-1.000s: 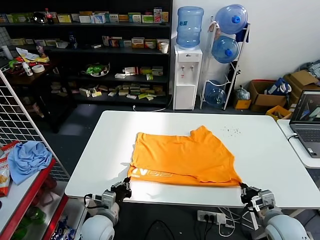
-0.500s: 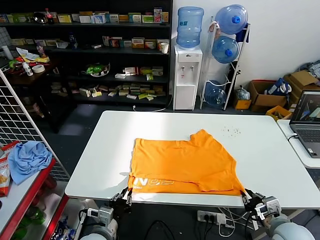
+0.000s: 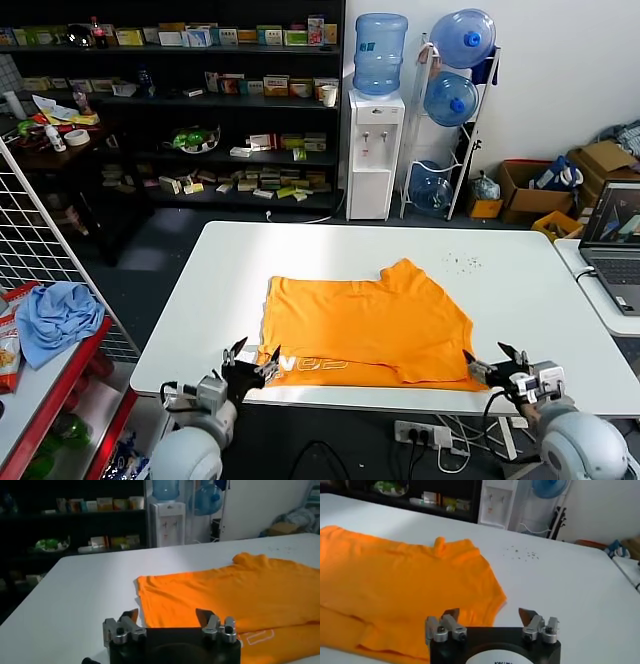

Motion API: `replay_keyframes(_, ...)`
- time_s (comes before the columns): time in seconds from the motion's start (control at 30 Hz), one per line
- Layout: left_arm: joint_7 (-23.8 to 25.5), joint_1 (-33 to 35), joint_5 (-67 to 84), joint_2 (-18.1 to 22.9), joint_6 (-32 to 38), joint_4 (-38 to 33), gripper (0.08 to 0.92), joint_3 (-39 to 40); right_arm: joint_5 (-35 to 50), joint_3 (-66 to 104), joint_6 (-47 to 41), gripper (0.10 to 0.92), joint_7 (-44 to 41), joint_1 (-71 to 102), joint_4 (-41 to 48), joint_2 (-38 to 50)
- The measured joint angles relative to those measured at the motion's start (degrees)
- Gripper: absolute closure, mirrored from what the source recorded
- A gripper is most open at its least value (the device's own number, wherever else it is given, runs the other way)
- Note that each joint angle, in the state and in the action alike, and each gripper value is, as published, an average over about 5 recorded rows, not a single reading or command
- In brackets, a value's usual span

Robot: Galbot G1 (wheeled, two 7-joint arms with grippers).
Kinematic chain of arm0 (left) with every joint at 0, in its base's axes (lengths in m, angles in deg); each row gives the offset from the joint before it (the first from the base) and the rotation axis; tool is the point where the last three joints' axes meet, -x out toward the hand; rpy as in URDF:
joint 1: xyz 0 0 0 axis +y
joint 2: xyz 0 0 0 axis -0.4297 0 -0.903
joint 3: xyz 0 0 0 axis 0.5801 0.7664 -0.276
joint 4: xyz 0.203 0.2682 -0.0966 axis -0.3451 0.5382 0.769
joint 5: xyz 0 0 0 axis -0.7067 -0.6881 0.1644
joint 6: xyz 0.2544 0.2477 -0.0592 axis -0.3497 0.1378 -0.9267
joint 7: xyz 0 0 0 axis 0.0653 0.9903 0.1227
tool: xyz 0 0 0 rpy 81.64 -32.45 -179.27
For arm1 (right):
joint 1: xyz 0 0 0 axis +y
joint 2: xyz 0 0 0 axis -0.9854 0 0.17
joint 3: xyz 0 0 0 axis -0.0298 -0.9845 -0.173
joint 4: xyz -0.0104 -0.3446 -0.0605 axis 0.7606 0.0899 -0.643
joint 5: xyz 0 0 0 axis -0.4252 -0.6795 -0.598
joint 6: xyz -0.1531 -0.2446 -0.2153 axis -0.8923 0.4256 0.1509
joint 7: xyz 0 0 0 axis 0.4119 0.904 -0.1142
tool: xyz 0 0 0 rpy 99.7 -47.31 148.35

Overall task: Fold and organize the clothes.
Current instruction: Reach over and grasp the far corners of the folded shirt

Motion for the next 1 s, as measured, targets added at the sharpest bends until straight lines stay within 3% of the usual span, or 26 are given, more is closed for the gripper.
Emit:
replay_keyframes(0.57,2.8,-25.8,5.7,4.3,-1.4,24.2,0.177,8.4,2.6,-15.7,1.7,0.203,-5.2,-31.0,25.9,-5.2)
replay_keyframes(1.0,4.8,-38.4,7.2,9.5,-1.7,40.6,0.177,11.0,-0.4,-19.1,3.5,0.203,-8.7,-43.3,43.3,-11.3)
